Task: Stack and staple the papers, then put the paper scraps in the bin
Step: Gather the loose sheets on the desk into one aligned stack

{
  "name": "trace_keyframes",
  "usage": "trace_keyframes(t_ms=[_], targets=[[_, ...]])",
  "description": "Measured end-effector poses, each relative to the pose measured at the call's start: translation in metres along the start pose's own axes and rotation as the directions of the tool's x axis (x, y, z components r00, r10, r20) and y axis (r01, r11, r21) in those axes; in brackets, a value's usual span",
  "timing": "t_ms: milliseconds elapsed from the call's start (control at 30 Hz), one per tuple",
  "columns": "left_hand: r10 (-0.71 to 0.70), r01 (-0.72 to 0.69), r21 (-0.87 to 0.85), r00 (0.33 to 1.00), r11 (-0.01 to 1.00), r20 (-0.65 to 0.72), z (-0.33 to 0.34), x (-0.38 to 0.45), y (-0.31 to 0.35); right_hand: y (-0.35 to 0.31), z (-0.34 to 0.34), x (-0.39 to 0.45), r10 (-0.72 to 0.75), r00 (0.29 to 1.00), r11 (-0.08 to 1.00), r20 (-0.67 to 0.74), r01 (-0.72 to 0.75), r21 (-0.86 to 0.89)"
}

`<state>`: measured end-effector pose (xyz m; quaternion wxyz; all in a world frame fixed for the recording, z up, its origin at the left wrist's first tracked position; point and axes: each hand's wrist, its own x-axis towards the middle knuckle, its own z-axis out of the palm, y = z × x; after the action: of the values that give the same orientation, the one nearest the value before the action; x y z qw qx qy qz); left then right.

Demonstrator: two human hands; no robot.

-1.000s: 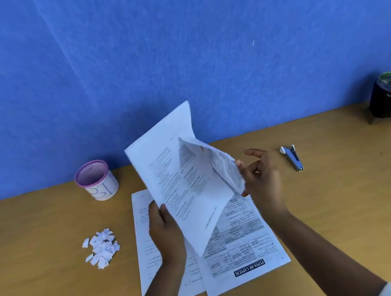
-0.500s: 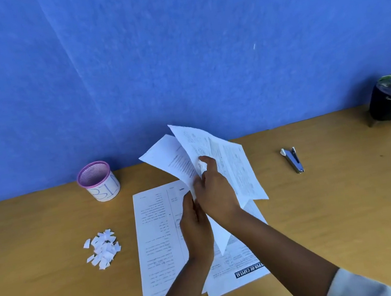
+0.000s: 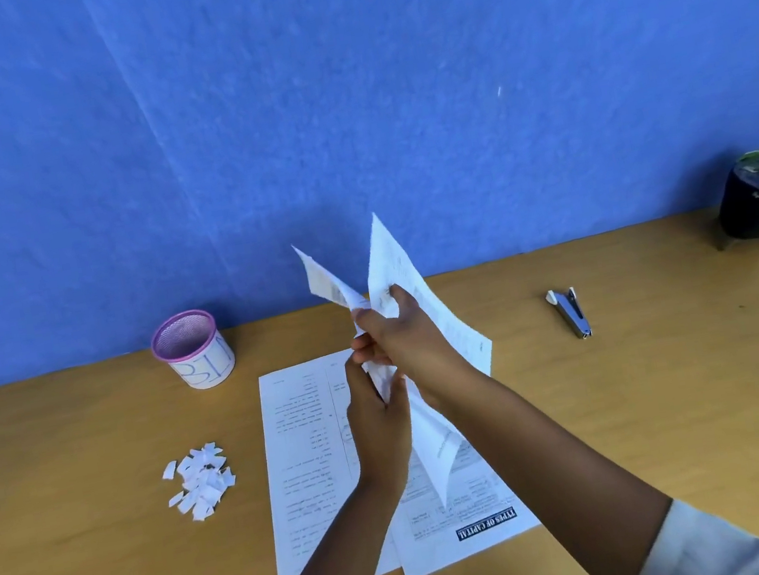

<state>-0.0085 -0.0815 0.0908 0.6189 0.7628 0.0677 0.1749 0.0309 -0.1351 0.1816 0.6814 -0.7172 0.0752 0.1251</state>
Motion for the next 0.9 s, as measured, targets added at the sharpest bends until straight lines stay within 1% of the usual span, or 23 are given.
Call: trace_keyframes(t_ms=[67, 100, 133, 200, 267, 333, 400, 433, 467, 533, 567, 600, 633, 700, 800, 900], targets=[[0.003, -0.004, -0.014, 0.997, 1.0, -0.072, -0.001, 0.007, 0.003, -0.001, -0.004, 0.0, -0.036, 0.995, 0.997, 0.09, 0.042, -0.061], [0.016, -0.02, -0.039, 0.996, 0.999, -0.092, -0.003, 0.011, 0.003, 0.001, -0.007, 0.0, -0.076, 0.991, 0.991, 0.114, 0.088, -0.1], [0.003, -0.01, -0.082, 0.996, 0.997, -0.085, -0.007, 0.016, 0.003, 0.003, -0.013, 0.001, -0.128, 0.986, 0.981, 0.104, 0.141, -0.132], [-0.058, 0.057, -0.145, 0.998, 0.988, -0.003, -0.018, 0.026, 0.002, 0.011, -0.03, 0.004, -0.238, 0.971, 0.956, -0.015, 0.232, -0.182], [-0.071, 0.08, -0.153, 0.995, 0.985, 0.064, -0.03, 0.035, 0.0, 0.02, -0.056, 0.011, -0.311, 0.937, 0.928, -0.16, 0.263, -0.265], [-0.071, 0.084, -0.209, 0.995, 0.974, 0.07, -0.041, 0.041, 0.0, 0.032, -0.086, 0.02, -0.31, 0.917, 0.907, -0.251, 0.206, -0.367], [-0.077, 0.082, -0.253, 0.997, 0.964, 0.028, -0.046, 0.045, 0.0, 0.041, -0.109, 0.025, -0.23, 0.921, 0.915, -0.314, 0.095, -0.392], [-0.08, 0.079, -0.261, 0.997, 0.962, 0.009, -0.047, 0.046, 0.001, 0.044, -0.117, 0.026, -0.175, 0.932, 0.921, -0.318, 0.04, -0.388], [-0.079, 0.077, -0.266, 0.997, 0.961, 0.001, -0.047, 0.047, 0.001, 0.047, -0.122, 0.025, -0.126, 0.949, 0.924, -0.288, 0.007, -0.381], [-0.085, 0.087, -0.283, 0.996, 0.955, 0.018, -0.045, 0.048, 0.001, 0.051, -0.125, 0.019, -0.042, 0.99, 0.946, -0.132, -0.004, -0.325], [-0.095, 0.101, -0.291, 0.995, 0.951, 0.032, -0.044, 0.048, 0.001, 0.054, -0.125, 0.015, -0.016, 0.999, 0.957, -0.051, 0.0, -0.289], [-0.109, 0.118, -0.3, 0.993, 0.947, 0.045, -0.042, 0.047, 0.001, 0.056, -0.125, 0.013, -0.007, 1.0, 0.965, 0.006, 0.008, -0.262], [-0.123, 0.133, -0.309, 0.991, 0.942, 0.052, -0.041, 0.046, 0.001, 0.06, -0.126, 0.011, -0.01, 1.0, 0.97, 0.028, 0.017, -0.244], [-0.149, 0.156, -0.334, 0.988, 0.929, 0.047, -0.04, 0.043, 0.001, 0.066, -0.126, 0.011, -0.029, 0.999, 0.982, 0.018, 0.032, -0.185], [-0.174, 0.171, -0.337, 0.984, 0.926, 0.021, -0.041, 0.041, 0.001, 0.071, -0.127, 0.013, -0.022, 1.0, 0.998, -0.018, 0.021, -0.051], [-0.14, 0.152, -0.278, 0.988, 0.948, 0.061, -0.043, 0.042, 0.0, 0.073, -0.127, 0.015, -0.076, 0.996, 0.997, -0.049, 0.075, -0.025]])
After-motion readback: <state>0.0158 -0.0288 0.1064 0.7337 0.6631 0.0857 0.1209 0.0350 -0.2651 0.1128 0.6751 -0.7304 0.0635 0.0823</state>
